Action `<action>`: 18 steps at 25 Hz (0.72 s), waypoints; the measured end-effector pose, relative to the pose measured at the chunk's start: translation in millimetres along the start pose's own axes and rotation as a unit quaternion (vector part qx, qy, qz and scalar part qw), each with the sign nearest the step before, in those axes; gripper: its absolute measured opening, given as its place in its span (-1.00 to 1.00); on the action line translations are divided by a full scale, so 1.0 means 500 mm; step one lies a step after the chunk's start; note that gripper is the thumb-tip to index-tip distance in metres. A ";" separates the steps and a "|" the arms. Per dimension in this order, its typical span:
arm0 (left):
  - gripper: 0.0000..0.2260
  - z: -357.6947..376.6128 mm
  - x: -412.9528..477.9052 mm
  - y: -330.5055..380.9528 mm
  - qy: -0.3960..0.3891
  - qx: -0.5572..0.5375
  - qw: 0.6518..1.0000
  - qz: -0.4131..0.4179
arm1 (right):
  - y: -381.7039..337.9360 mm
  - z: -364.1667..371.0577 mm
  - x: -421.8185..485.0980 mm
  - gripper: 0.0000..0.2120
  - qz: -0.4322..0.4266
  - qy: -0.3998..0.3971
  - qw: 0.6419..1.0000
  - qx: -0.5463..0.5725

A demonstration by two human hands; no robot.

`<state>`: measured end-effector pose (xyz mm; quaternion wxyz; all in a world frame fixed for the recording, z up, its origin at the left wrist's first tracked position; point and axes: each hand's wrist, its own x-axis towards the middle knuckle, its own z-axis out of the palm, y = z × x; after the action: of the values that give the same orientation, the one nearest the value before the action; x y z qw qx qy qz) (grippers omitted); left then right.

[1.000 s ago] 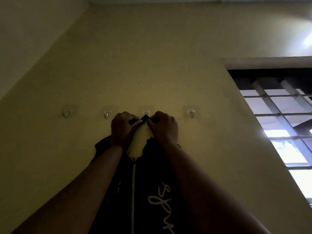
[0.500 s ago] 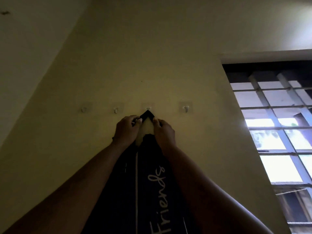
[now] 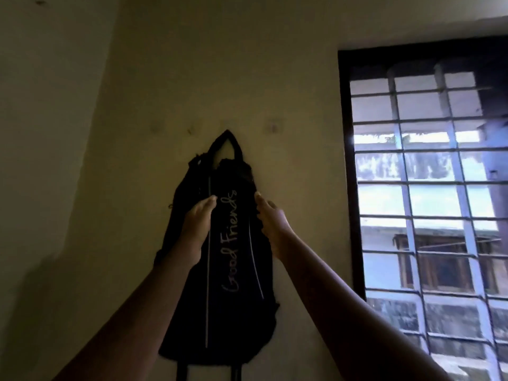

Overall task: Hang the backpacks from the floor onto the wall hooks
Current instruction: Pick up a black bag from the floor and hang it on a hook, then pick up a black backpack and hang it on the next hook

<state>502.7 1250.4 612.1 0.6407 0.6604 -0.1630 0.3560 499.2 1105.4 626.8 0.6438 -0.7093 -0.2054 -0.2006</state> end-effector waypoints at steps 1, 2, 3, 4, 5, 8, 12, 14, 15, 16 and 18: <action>-0.56 0.006 -0.051 -0.015 -0.013 -0.005 1.000 -0.018 | 0.017 -0.011 -0.051 -0.50 0.012 -0.016 1.000 0.014; -0.56 0.013 -0.102 -0.028 -0.021 -0.014 0.999 -0.033 | 0.033 -0.019 -0.099 -0.51 0.022 -0.022 0.999 0.031; -0.55 0.021 -0.156 -0.040 -0.022 -0.022 0.998 -0.054 | 0.047 -0.028 -0.148 -0.53 0.041 -0.020 0.998 0.049; -0.54 0.029 -0.210 -0.054 -0.022 -0.029 0.996 -0.082 | 0.065 -0.038 -0.199 -0.54 0.064 -0.017 0.996 0.059; -0.53 0.035 -0.256 -0.069 -0.024 -0.037 0.993 -0.107 | 0.083 -0.044 -0.242 -0.54 0.079 -0.019 0.995 0.064; -0.51 0.036 -0.406 -0.106 -0.037 -0.029 0.981 -0.187 | 0.155 -0.059 -0.383 -0.53 0.148 -0.001 0.986 0.077; -0.53 -0.001 -0.606 -0.164 -0.033 -0.011 0.964 -0.263 | 0.291 -0.060 -0.592 -0.45 0.252 0.020 0.966 0.058; -0.54 -0.024 -0.712 -0.201 -0.033 0.002 0.951 -0.306 | 0.345 -0.063 -0.699 -0.52 0.299 0.018 0.953 0.051; -0.54 -0.035 -0.768 -0.218 -0.045 0.011 0.942 -0.334 | 0.370 -0.066 -0.756 -0.60 0.324 0.024 0.944 0.050; -0.54 -0.046 -0.827 -0.232 -0.056 0.022 0.928 -0.368 | 0.394 -0.067 -0.811 -0.64 0.350 0.037 0.935 0.049; -0.54 -0.074 -0.953 -0.256 -0.072 0.039 0.898 -0.432 | 0.436 -0.068 -0.925 -0.73 0.403 0.045 0.914 0.024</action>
<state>248.9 1187.1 192.2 0.6918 0.7142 0.1065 0.0015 232.1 1037.3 195.0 0.6956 -0.7063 0.1216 0.0491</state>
